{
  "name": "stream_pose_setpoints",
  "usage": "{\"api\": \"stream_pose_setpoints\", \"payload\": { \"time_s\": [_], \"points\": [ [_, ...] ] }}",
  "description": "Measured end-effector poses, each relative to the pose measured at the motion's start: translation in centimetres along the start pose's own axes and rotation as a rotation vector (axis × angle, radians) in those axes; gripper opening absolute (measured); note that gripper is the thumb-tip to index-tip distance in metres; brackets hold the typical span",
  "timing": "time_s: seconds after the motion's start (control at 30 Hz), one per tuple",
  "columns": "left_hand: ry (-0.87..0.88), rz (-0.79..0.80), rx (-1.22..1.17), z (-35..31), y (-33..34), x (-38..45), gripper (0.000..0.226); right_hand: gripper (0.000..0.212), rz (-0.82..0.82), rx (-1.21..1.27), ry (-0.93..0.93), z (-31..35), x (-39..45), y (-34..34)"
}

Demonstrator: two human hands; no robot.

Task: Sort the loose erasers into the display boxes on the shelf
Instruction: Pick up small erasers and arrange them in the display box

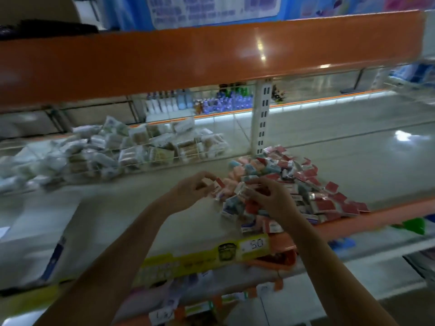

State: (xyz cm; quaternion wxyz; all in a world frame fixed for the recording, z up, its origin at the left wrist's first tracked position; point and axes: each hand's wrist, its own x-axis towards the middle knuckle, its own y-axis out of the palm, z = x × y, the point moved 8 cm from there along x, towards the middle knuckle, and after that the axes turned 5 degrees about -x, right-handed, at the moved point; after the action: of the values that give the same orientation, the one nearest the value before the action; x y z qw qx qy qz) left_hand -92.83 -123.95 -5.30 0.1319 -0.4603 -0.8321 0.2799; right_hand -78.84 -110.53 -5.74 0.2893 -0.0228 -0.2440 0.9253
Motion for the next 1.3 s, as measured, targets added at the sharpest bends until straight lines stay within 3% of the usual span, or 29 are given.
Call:
{"api": "stream_pose_setpoints", "payload": {
  "time_s": [0.23,0.37,0.67,0.9,1.3],
  "points": [
    [-0.26,-0.056,-0.352,3.8,-4.1,-7.1,0.023,0.016,0.295,0.474,0.146,4.4,-0.3,9.2],
    [-0.257,-0.099,-0.45,6.0,-7.6,-11.3,0.018,0.023,0.415,0.572,0.144,7.6,-1.3,14.4],
    [-0.13,-0.294,0.008,10.9,-20.5,-23.0,0.033,0.036,0.531,0.439,0.005,17.9,-3.8,26.7],
    [-0.147,-0.365,0.302,16.8,-29.0,-31.4,0.04,0.041,0.619,0.161,-0.136,24.4,-5.4,37.9],
    [-0.189,-0.547,0.126,25.4,-39.5,-38.5,0.027,0.028,0.727,-0.15,-0.368,31.3,-4.3,53.3]
  ]
}}
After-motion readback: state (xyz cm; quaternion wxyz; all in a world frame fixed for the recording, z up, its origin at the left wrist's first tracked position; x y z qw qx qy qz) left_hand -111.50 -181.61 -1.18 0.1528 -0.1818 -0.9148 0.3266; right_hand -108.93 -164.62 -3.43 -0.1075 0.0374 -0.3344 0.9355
